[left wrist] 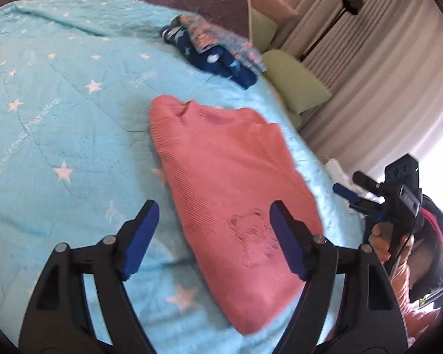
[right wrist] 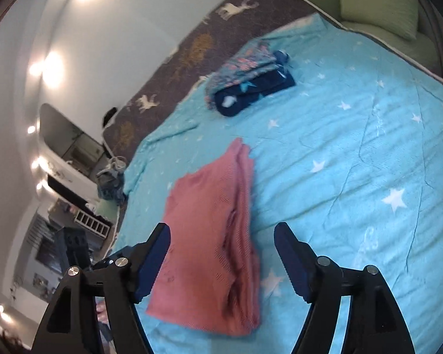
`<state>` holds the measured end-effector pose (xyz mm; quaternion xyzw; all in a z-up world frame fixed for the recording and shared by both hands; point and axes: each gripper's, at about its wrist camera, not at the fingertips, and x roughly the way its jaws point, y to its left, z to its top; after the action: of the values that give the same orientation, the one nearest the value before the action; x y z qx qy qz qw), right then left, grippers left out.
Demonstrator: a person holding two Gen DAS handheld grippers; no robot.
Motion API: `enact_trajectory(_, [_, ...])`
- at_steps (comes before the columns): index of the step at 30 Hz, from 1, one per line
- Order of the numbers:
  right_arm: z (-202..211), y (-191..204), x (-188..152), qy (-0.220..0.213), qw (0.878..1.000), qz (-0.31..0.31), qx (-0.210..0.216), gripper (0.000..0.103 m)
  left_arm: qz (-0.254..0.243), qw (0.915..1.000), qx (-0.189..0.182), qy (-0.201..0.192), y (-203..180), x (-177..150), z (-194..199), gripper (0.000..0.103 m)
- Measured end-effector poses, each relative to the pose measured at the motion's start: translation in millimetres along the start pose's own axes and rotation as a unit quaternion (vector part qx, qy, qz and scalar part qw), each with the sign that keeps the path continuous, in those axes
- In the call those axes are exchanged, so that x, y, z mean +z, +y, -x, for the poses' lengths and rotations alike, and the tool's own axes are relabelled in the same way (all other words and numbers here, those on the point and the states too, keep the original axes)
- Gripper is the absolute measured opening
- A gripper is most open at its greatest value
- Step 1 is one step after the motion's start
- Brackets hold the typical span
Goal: Fold small clothes
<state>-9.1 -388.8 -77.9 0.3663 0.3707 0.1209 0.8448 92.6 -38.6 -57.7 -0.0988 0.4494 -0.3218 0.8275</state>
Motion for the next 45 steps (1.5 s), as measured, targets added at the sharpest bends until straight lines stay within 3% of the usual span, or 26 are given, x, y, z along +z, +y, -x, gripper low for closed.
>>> enact_trajectory(4, [-30, -1, 18, 0.033, 0.999, 0.018, -0.001, 0.079, 0.02, 0.9994, -0.012, 0.026, 5, 7, -26, 0.077])
enact_trajectory(10, [-78, 4, 18, 0.093, 0.993, 0.066, 0.013, 0.08, 0.014, 0.9985, -0.019, 0.05, 6, 9, -49, 0.078])
enact_trajectory(14, [-97, -6, 15, 0.117, 0.991, 0.068, 0.017, 0.08, -0.009, 0.9981, -0.041, 0.045, 7, 10, -56, 0.084])
enact_trajectory(18, [-108, -11, 19, 0.125, 0.988, 0.069, 0.05, 0.08, -0.031, 0.9969, -0.06, 0.04, 11, 12, -62, 0.085])
enact_trajectory(22, [-121, -7, 22, 0.146, 0.982, 0.095, 0.075, 0.081, -0.019, 0.9947, -0.094, 0.038, 19, 19, -69, 0.085])
enact_trajectory(26, [-134, -1, 26, 0.152, 0.978, 0.117, 0.085, 0.081, -0.016, 0.9927, -0.114, 0.037, 23, 22, -72, 0.085])
enact_trajectory(36, [-155, 15, 28, 0.147, 0.974, 0.154, 0.08, 0.081, -0.063, 0.9933, -0.089, 0.038, 9, 22, -81, 0.091])
enact_trajectory(42, [-154, 7, 30, 0.141, 0.976, 0.139, 0.089, 0.074, -0.06, 0.9931, -0.095, 0.036, 10, 25, -84, 0.091])
enact_trajectory(45, [-153, 4, 31, 0.137, 0.979, 0.131, 0.082, 0.062, -0.066, 0.9933, -0.088, 0.035, 7, 25, -85, 0.091])
